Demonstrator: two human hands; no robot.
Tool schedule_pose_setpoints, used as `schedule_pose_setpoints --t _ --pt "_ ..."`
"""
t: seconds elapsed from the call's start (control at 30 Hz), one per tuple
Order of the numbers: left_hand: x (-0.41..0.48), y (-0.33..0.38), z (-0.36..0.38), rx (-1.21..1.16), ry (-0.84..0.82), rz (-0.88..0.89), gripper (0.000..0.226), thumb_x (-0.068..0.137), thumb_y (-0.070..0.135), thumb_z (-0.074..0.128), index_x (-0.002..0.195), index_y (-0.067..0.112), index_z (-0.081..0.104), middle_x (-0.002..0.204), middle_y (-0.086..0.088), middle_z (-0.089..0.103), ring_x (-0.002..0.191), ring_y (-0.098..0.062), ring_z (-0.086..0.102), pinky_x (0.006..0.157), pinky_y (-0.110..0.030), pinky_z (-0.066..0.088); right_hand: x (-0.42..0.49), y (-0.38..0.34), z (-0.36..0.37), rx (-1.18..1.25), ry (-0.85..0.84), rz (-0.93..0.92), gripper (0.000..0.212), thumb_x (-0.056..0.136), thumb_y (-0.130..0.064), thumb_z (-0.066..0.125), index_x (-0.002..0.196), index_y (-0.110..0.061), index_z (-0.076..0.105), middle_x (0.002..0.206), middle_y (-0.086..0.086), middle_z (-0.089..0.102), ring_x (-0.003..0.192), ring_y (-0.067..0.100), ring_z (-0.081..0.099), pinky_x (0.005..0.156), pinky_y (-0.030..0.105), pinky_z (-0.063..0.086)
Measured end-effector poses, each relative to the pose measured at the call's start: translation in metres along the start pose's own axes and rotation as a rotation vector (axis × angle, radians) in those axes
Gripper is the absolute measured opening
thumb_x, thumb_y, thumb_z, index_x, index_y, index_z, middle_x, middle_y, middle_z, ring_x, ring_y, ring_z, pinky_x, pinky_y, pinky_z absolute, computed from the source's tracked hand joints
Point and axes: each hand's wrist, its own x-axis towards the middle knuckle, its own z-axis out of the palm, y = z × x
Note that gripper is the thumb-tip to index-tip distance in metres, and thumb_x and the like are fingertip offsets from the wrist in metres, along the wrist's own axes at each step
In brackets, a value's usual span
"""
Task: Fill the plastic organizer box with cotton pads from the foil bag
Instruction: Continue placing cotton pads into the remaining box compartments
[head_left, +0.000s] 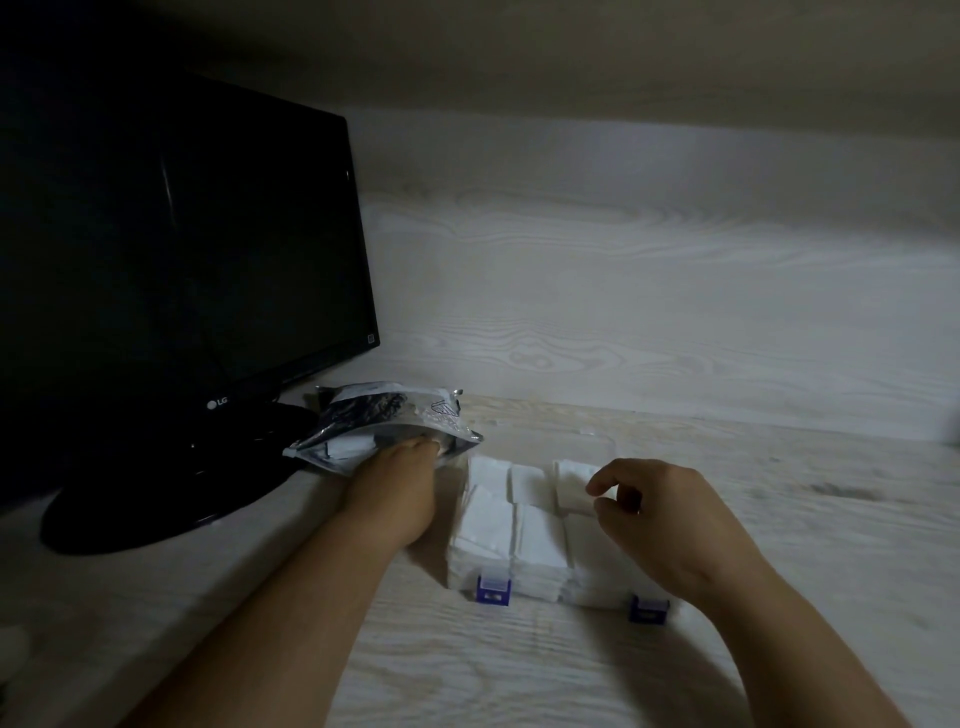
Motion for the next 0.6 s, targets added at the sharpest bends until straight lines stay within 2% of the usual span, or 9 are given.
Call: schedule_pose_setpoints --t 0.13,0.37,0.5,0.6 --pt "-0.0018 -0.0004 0.0022 -0.023 -0.043 -0.002 0.056 0.082 0.006 0.043 0.13 0.031 0.053 0.139 -0.004 0.041 0.126 -0.032 0.044 0.106 -0.04 0.039 -0.0003 -0.0002 0.0007 0.003 -0.004 0.001 0.023 0.091 -0.024 0.053 0.105 -0.037 0.067 0.082 -0.015 0.059 0.067 0.003 0.058 0.056 0.014 0.038" --pt "-0.0001 0.0007 0.0002 -0.051 -0.055 0.012 0.062 0.086 -0.001 0.043 0.145 0.018 0.037 0.153 -0.004 0.036 0.137 -0.023 0.038 0.112 -0.029 0.03 -0.0002 -0.0009 0.0009 0.004 0.007 0.003 0.022 0.09 -0.024 0.055 0.103 -0.037 0.068 0.081 -0.015 0.06 0.067 0.002 0.058 0.056 0.014 0.039" --pt "-0.0013 0.0017 -0.001 -0.024 -0.055 0.024 0.049 0.085 0.0 0.043 0.131 0.017 0.049 0.141 -0.006 0.044 0.126 -0.025 0.047 0.101 -0.03 0.038 -0.0009 -0.0008 0.0003 0.003 -0.006 0.0 0.022 0.091 -0.025 0.054 0.103 -0.037 0.067 0.082 -0.015 0.06 0.066 0.003 0.057 0.056 0.014 0.04" --pt "-0.0022 0.0007 -0.0005 0.0 -0.072 0.039 0.047 0.087 0.001 0.043 0.131 0.014 0.051 0.144 -0.007 0.041 0.13 -0.023 0.044 0.103 -0.028 0.035 -0.0009 -0.0011 0.0004 -0.003 -0.007 -0.006 0.021 0.091 -0.025 0.054 0.103 -0.037 0.067 0.083 -0.015 0.059 0.068 0.003 0.057 0.058 0.014 0.041"
